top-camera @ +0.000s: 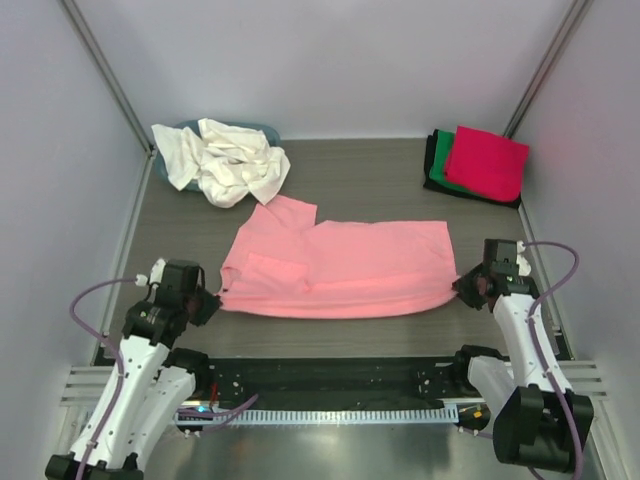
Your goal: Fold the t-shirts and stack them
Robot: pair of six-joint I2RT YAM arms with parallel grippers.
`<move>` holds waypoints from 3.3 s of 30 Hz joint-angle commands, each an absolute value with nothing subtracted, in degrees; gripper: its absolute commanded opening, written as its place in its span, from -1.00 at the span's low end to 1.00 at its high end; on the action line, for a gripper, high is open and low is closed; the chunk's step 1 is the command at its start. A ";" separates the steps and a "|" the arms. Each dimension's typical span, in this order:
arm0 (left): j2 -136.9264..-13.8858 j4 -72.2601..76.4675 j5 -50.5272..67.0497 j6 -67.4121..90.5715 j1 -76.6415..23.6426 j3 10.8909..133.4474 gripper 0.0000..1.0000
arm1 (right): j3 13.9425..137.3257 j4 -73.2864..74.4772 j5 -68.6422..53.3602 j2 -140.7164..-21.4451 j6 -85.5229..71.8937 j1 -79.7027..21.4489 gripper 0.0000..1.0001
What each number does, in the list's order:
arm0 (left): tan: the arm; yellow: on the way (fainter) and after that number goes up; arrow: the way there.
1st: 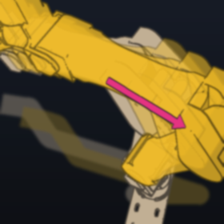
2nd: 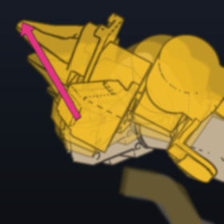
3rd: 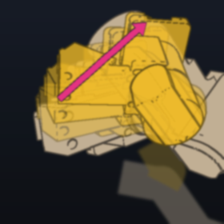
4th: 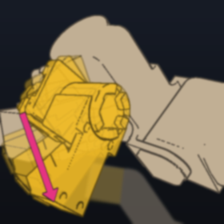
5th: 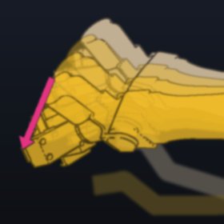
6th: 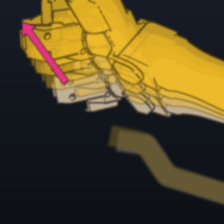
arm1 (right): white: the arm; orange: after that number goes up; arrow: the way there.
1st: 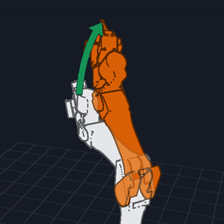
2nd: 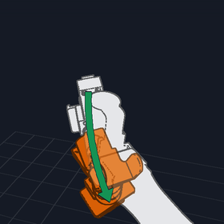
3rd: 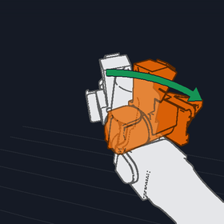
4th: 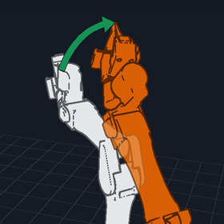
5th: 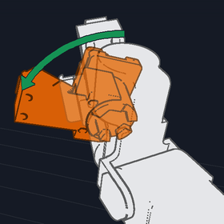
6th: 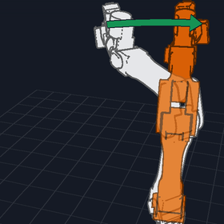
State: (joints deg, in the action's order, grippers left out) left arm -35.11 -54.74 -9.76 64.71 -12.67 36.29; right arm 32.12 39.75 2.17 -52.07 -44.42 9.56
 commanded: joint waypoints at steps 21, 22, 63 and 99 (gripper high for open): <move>-29.43 -60.39 -13.01 60.12 -12.13 52.03 0.93 | 69.31 54.55 -22.68 -40.07 -70.20 7.65 0.99; -29.88 -57.77 -12.66 60.20 -12.22 50.64 0.92 | 76.83 56.32 -22.50 -41.04 -71.44 7.73 0.99; -116.45 -29.62 -14.76 45.00 -16.70 94.73 0.78 | 101.86 53.35 -35.25 -61.52 -79.28 3.52 0.99; -139.04 -48.95 -26.81 48.60 -23.38 121.38 0.30 | 81.04 52.12 -32.08 -56.69 -73.22 0.70 0.99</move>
